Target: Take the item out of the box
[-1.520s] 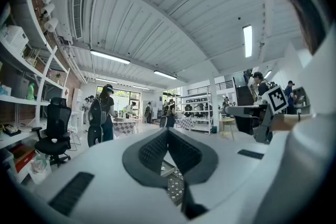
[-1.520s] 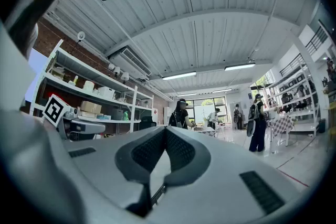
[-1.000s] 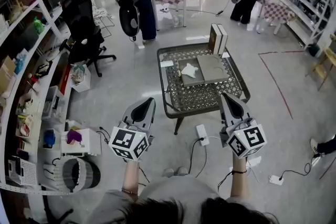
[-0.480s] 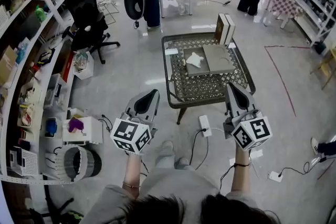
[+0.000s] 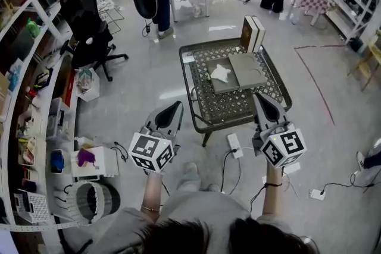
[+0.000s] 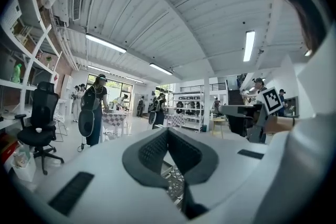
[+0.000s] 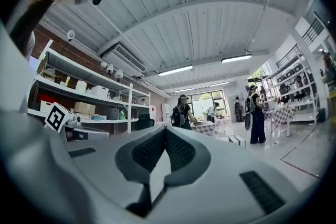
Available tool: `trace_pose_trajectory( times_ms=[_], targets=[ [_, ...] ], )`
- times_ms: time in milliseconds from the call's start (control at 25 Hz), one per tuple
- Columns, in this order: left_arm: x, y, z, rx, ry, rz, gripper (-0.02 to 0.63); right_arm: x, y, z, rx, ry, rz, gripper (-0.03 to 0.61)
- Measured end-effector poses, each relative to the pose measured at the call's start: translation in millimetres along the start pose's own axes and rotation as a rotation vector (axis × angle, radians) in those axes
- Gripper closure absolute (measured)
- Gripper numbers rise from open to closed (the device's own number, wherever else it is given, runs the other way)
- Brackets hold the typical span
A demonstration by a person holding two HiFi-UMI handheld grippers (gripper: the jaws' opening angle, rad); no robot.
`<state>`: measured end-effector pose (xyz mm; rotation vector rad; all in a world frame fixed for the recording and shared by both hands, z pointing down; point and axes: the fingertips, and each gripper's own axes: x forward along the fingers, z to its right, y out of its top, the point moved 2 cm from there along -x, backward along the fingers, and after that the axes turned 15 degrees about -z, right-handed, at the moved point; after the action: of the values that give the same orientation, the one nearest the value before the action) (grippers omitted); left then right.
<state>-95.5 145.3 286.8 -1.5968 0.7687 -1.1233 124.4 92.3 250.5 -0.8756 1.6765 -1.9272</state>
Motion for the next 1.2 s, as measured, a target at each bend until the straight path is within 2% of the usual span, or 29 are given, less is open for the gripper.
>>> trace_pose_trajectory(
  times_ms=[400, 720, 1200],
  targets=[
    [55, 15, -67, 0.032, -0.109, -0.016, 0.597, 78, 2, 11, 0.038, -0.084, -0.007, 0.558],
    [91, 15, -100, 0.044, -0.17, -0.039, 0.597, 114, 1, 25, 0.057, -0.14, -0.018, 0.558],
    [148, -2, -119, -0.027, -0.205, -0.106, 0.597, 153, -27, 58, 0.109, -0.174, -0.108, 0.558]
  ],
)
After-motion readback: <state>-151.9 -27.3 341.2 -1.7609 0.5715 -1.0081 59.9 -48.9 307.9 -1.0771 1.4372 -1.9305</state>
